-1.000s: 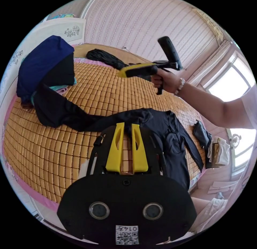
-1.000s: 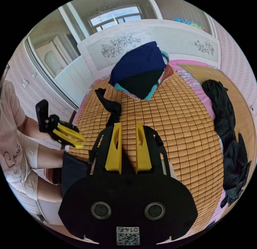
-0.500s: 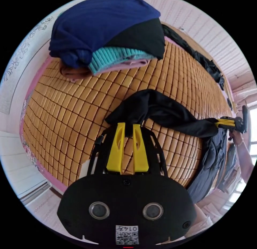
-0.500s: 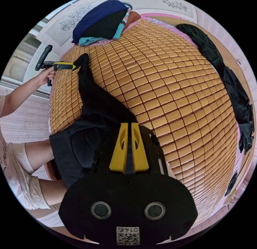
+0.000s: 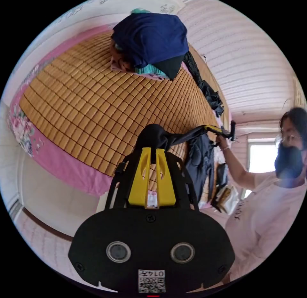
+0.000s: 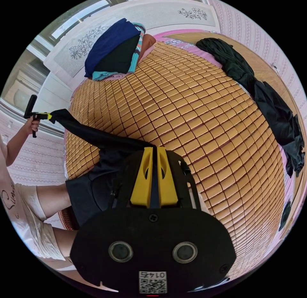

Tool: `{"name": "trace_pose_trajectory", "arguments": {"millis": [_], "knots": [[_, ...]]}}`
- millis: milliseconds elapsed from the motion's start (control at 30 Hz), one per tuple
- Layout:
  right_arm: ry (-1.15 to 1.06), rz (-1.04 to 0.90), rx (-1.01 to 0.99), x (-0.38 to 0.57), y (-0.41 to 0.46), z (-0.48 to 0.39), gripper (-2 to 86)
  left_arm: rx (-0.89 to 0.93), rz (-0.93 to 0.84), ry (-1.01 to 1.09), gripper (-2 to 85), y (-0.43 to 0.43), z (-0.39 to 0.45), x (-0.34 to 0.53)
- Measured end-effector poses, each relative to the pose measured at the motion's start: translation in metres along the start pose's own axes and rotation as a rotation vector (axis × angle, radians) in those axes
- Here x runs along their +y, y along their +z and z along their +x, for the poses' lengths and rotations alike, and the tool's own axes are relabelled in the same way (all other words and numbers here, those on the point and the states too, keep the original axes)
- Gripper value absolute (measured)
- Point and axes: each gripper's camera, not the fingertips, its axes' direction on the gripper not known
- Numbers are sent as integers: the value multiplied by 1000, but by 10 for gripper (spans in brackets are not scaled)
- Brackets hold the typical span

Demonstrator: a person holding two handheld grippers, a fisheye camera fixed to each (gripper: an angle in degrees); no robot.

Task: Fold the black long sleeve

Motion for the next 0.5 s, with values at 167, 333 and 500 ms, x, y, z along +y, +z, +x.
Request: {"name": "trace_pose_trajectory", "arguments": {"millis": [167, 333, 500], "knots": [[46, -8, 48, -11, 21, 16, 9, 107, 193, -234, 7, -13, -63, -10], [128, 4, 183, -16, 43, 30, 7, 65, 378, -283, 43, -28, -81, -21], [124, 36, 118, -17, 55, 37, 19, -155, 222, -114, 55, -9, -58, -35]]}}
